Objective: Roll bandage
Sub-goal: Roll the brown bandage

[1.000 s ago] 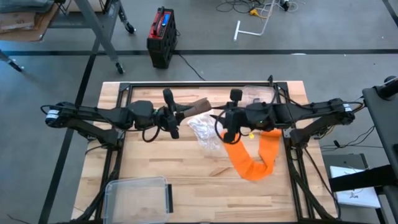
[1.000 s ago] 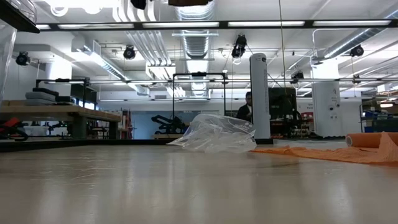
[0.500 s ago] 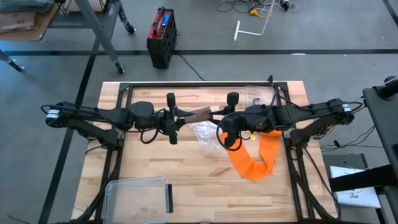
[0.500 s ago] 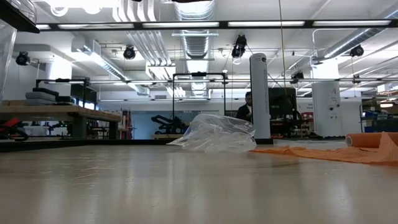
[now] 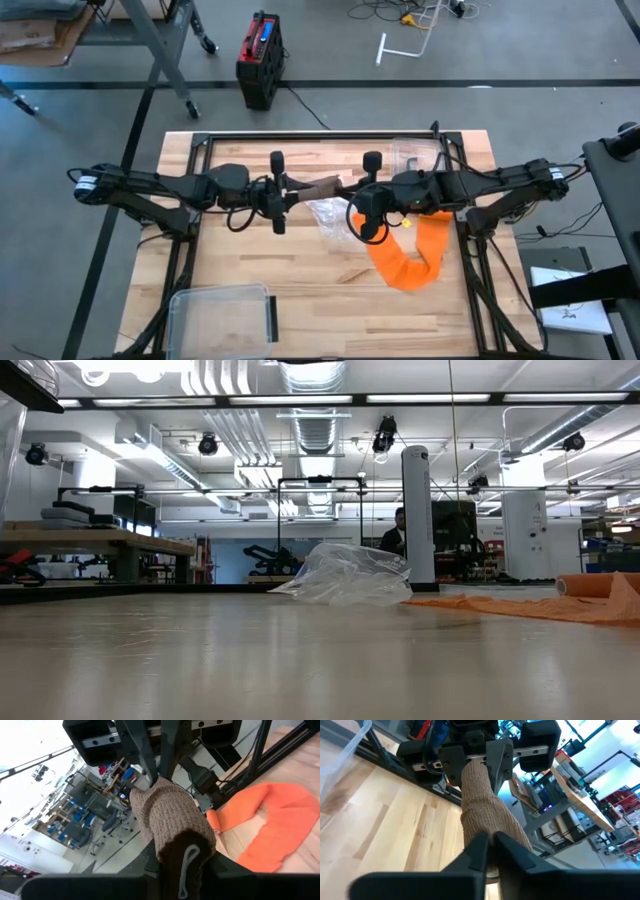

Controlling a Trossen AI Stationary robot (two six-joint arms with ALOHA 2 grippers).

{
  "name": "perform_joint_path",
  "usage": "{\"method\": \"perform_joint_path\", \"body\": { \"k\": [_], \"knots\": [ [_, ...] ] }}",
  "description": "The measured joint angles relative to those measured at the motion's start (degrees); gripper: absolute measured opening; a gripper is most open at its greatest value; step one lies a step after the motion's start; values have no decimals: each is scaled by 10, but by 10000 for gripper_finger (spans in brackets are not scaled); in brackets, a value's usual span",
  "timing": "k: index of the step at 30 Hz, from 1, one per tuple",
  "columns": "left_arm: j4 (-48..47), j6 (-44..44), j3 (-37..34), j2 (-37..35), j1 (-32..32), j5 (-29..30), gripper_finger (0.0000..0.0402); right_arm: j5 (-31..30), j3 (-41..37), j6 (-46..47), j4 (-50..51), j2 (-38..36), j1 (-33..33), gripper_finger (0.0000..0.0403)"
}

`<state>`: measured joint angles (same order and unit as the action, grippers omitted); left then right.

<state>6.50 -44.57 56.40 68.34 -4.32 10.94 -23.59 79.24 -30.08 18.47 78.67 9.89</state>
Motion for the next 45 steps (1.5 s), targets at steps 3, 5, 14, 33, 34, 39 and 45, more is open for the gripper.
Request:
{"method": "perform_joint_path", "body": {
  "k": [3,5,14,33,34,39,45],
  "knots": [
    [-3,1,0,0,0,-1,46,0,0,11,8,-1,0,5],
    [-5,7,0,0,0,-1,46,0,2,17,11,-2,1,2],
    [-5,81,1,-12,-1,15,46,-7,22,50,87,-22,29,0],
    [5,242,2,-23,-1,0,46,-12,27,9,9,-15,55,60],
    [8,257,2,-23,-1,0,46,-18,27,9,1,-13,55,71],
    [16,327,2,-21,-1,0,46,-42,26,-10,-8,-2,55,107],
    [23,400,1,-21,-1,0,46,-96,25,-74,-7,19,55,96]
  ]
}}
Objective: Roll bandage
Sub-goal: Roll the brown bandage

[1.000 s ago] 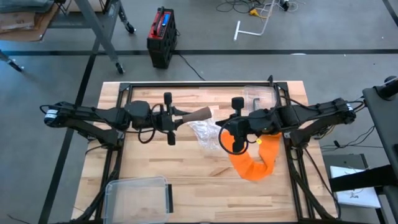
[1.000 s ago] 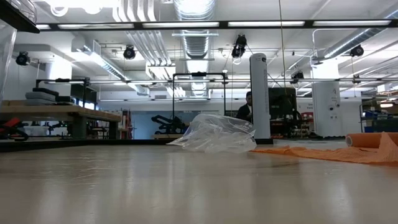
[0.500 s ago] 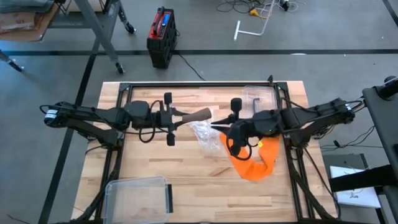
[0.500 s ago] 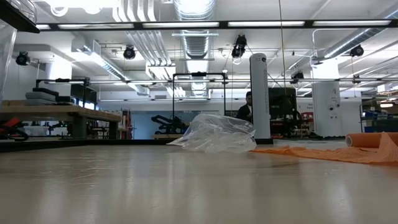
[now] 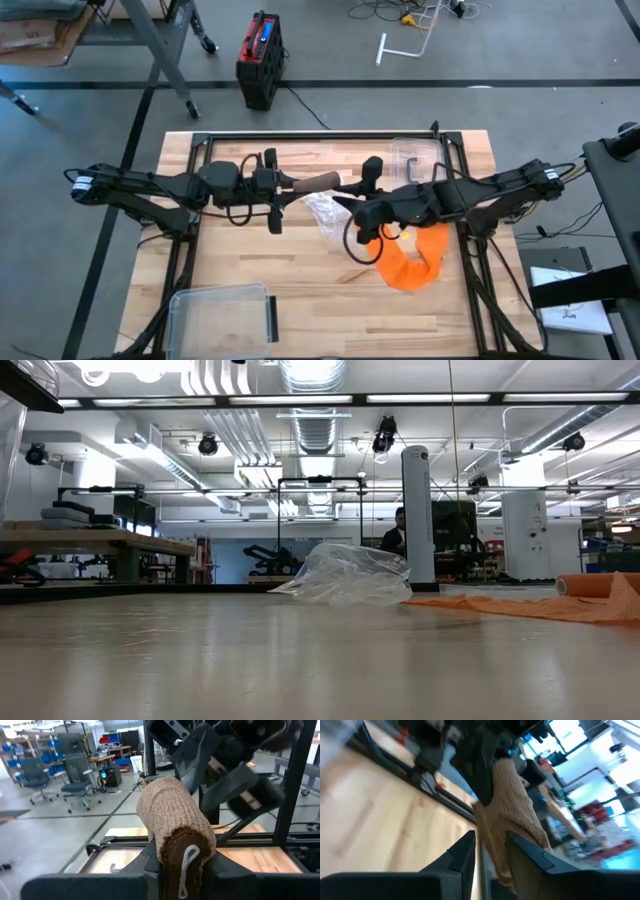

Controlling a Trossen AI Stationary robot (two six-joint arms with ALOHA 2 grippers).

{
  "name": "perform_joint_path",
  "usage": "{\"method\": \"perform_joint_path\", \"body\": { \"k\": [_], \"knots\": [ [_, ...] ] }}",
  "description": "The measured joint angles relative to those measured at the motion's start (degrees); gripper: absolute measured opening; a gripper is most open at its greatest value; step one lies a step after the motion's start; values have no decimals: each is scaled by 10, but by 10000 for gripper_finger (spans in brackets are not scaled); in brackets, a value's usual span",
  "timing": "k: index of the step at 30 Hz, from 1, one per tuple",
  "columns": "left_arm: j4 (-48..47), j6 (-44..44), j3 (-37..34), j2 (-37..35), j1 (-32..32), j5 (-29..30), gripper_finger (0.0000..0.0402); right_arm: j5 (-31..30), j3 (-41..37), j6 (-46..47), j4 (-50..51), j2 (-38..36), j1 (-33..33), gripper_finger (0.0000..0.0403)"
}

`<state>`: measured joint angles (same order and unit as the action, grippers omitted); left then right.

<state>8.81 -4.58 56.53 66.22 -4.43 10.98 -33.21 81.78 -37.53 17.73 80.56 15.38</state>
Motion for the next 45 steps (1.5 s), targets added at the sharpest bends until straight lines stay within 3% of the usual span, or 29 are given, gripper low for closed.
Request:
{"method": "perform_joint_path", "body": {
  "k": [9,17,23,35,45],
  "knots": [
    [-12,56,0,5,0,0,46,-50,0,-71,-13,10,13,67],
    [-12,78,0,5,0,-1,46,-79,0,-113,-18,11,15,82],
    [9,83,-1,12,1,-38,46,-77,0,-118,-22,11,15,75],
    [13,91,-2,15,1,-40,46,-84,-1,-110,-18,15,13,6],
    [8,125,-2,14,3,-35,46,-107,1,-86,-1,16,41,0]
  ]
}}
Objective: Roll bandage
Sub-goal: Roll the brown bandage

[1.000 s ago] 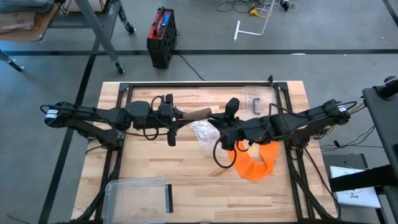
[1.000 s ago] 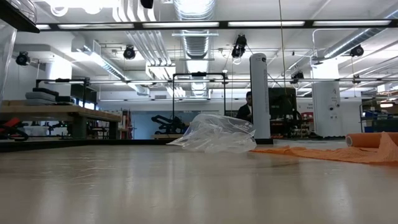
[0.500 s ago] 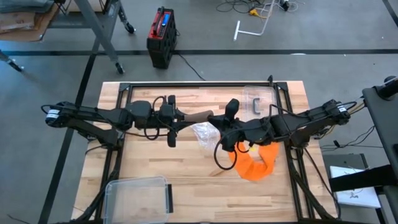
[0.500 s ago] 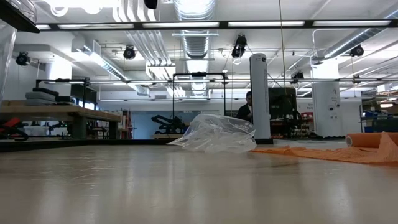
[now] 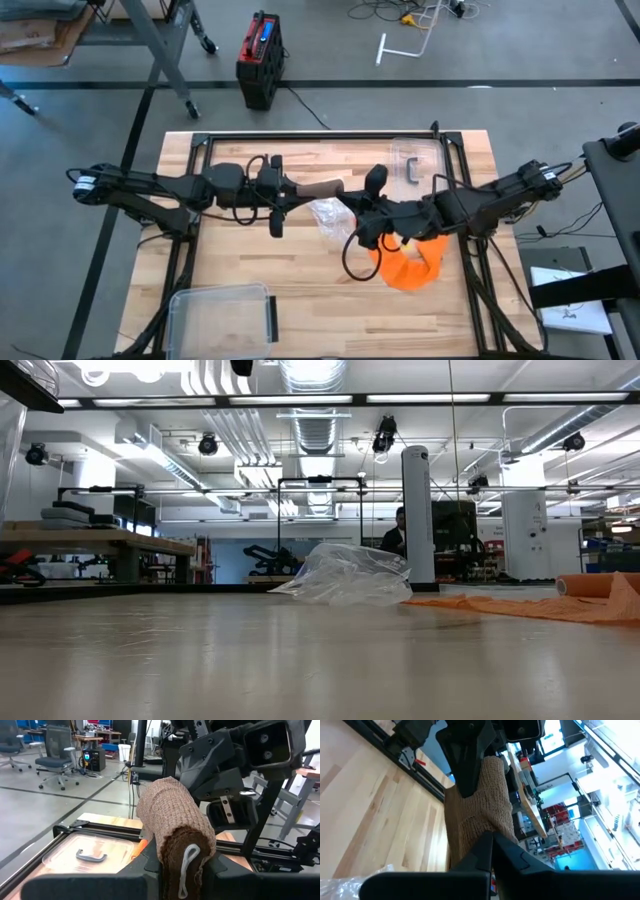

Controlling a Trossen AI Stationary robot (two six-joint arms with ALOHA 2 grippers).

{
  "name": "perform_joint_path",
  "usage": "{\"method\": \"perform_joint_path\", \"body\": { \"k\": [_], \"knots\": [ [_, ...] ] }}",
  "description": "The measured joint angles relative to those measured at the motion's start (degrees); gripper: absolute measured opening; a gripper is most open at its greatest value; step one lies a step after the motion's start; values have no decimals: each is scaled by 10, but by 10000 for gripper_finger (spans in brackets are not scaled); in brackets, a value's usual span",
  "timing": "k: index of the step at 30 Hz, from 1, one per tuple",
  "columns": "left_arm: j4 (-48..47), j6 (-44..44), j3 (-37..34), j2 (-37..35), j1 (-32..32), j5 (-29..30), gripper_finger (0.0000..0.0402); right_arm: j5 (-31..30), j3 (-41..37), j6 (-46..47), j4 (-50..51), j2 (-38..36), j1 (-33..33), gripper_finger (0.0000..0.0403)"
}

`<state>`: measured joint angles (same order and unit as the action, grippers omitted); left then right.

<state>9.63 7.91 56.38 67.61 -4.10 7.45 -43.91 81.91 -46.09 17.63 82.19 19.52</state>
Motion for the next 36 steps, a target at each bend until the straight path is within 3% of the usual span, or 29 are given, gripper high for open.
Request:
{"method": "perform_joint_path", "body": {
  "k": [15,27,36],
  "knots": [
    [4,4,2,-6,1,10,46,-30,0,16,30,-3,27,2],
    [-2,-18,2,-4,1,9,46,-40,0,-60,-55,-2,6,97],
    [-4,-43,2,-3,1,-9,46,-21,-3,-45,-49,2,-8,91]
  ]
}}
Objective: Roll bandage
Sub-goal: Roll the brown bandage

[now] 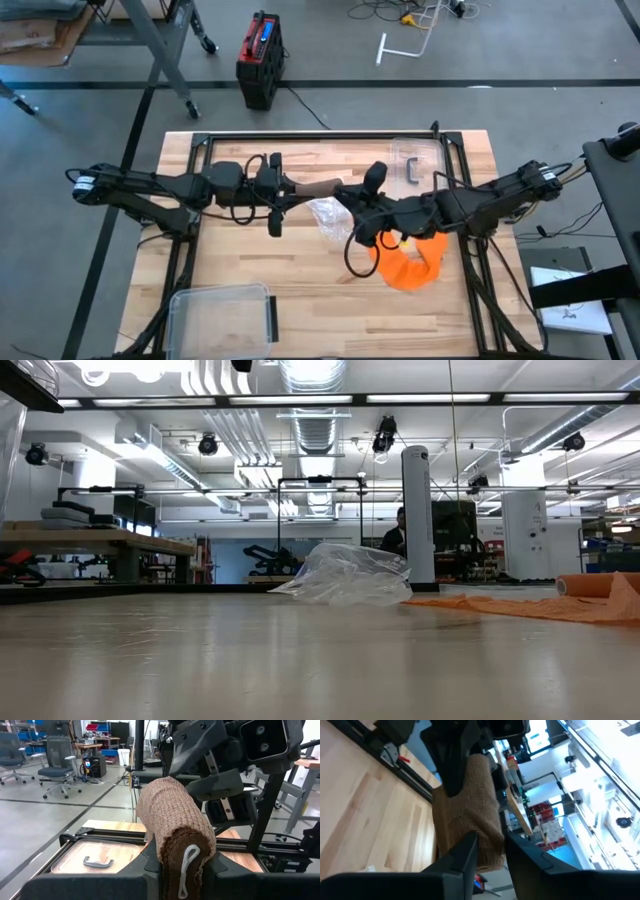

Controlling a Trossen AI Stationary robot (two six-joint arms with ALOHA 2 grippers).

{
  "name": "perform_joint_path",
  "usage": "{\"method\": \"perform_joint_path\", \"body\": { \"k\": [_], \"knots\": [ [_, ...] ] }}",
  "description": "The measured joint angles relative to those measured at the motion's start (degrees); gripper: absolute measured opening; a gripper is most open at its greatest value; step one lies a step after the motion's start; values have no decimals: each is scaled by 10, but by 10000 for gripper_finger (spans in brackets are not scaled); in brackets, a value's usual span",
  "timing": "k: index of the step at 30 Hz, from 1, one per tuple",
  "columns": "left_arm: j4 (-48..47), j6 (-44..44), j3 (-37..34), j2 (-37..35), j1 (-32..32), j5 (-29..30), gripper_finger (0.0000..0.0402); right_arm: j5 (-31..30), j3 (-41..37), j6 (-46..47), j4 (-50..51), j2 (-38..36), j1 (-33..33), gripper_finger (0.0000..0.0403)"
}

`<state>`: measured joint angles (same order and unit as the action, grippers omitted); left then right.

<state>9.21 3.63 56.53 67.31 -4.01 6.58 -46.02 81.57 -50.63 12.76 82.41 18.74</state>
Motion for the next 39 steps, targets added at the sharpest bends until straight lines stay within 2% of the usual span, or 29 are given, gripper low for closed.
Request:
{"method": "perform_joint_path", "body": {
  "k": [7,17,22,31,35,39],
  "knots": [
    [0,-1,0,0,0,-1,46,14,-2,12,7,0,0,60],
    [3,2,-1,1,0,-7,46,14,-2,29,36,0,-3,37],
    [5,43,-2,2,0,-4,46,11,-2,64,58,0,-3,4],
    [29,71,1,-1,-1,14,46,11,4,138,146,-1,5,0],
    [27,65,0,0,0,15,46,9,5,136,137,-1,7,1],
    [20,60,0,0,0,15,47,9,5,103,86,-2,9,11]
  ]
}}
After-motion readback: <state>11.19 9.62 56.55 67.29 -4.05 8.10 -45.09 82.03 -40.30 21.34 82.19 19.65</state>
